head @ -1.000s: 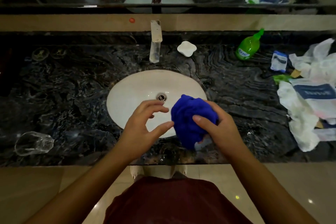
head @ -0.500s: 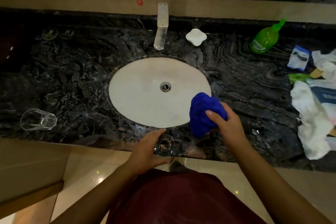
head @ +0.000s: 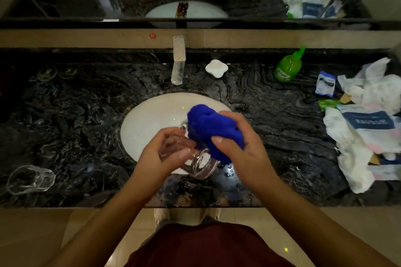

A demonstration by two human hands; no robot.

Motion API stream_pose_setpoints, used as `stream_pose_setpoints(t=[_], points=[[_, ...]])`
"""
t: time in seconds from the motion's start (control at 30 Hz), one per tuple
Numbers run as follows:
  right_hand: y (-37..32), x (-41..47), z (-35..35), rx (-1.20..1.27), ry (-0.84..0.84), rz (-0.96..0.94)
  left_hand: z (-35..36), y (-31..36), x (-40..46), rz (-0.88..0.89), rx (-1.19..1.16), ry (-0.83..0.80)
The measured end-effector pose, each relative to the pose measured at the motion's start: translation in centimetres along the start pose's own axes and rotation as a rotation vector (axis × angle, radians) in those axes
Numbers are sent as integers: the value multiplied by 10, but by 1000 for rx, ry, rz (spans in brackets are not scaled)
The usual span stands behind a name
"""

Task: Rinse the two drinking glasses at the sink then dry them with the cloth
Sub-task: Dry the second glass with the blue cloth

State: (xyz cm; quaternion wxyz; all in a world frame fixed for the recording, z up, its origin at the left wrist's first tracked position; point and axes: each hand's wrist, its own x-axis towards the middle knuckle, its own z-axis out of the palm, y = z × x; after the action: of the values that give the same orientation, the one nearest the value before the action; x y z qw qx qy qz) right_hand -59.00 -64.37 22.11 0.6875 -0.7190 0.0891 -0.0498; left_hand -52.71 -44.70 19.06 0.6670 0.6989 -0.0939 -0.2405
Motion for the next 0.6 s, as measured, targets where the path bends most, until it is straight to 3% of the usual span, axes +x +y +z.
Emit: stream_pose_setpoints(t=[0.13, 0.23, 0.43, 0.5, 0.6], points=[[-22, -10, 45, -62, 31, -281, 0, 42, 8, 86, -285, 130], [-17, -17, 79, -218, 73, -429, -3, 51, 12, -26, -464, 211], [-17, -1, 122, -446, 173, -619, -31, 52, 16, -155, -766, 163], [-18, 9, 133, -452, 186, -638, -43, 53, 15, -163, -755, 135], [-31, 18, 150, -296, 232, -470, -55, 52, 16, -167, -689, 81]])
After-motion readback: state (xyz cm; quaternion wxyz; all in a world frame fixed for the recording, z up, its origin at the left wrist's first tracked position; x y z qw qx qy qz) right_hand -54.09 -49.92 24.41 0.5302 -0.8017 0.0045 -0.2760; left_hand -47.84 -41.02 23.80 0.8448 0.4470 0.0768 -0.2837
